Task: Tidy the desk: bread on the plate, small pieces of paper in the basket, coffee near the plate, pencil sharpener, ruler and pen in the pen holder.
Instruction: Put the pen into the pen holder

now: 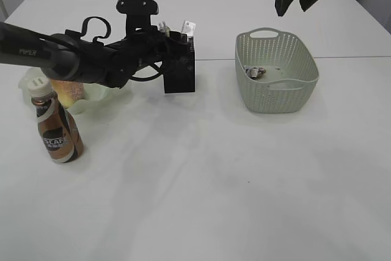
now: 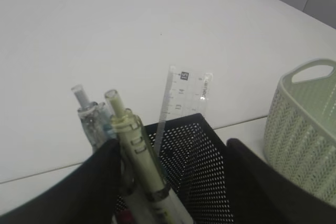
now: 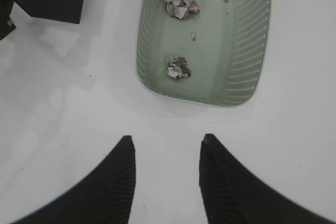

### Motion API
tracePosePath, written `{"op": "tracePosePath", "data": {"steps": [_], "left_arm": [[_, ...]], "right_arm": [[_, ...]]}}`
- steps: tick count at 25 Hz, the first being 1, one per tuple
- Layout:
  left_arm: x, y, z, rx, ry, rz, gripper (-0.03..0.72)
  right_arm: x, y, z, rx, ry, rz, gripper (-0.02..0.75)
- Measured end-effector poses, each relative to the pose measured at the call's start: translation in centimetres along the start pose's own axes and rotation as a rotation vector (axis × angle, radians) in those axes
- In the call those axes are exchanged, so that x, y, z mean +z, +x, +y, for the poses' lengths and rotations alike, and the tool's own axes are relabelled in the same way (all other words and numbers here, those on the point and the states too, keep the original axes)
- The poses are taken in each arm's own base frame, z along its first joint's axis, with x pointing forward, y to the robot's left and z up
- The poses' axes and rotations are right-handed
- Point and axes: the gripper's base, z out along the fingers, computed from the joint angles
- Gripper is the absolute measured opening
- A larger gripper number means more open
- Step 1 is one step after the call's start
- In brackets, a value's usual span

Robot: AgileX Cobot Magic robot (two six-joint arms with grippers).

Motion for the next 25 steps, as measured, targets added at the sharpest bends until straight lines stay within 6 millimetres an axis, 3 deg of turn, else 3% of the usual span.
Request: {"op": "tracePosePath", "data": {"steps": [4, 9, 14, 19, 25], "left_arm": [[-0.3, -0.6, -0.1, -0.002, -0.005, 0.023, 0.477], [-1.8, -4.7, -0.9, 0.019, 0.003, 0.010, 0.481], [-4.4, -8.9, -1.6, 0.069, -0.012, 0.101, 0.481], [-9.4, -14.0, -2.0, 0.148, -0.069, 0.251, 0.480], [-17.7, -19.3, -2.4, 0.140, -0.154, 0.427, 0.477]], "right_arm": [[0.0, 0.0, 0.0, 0.000, 0.000, 0.000, 0.300], [0.0, 0.0, 0.0, 0.000, 0.000, 0.000, 0.301], [0.0, 0.1, 0.2, 0.008, -0.027, 0.006, 0.421], [-0.7, -0.2, 0.9, 0.038, -0.110, -0.002, 0.483], [-4.2, -1.5, 1.3, 0.043, -0.223, -0.109, 0.489]]}}
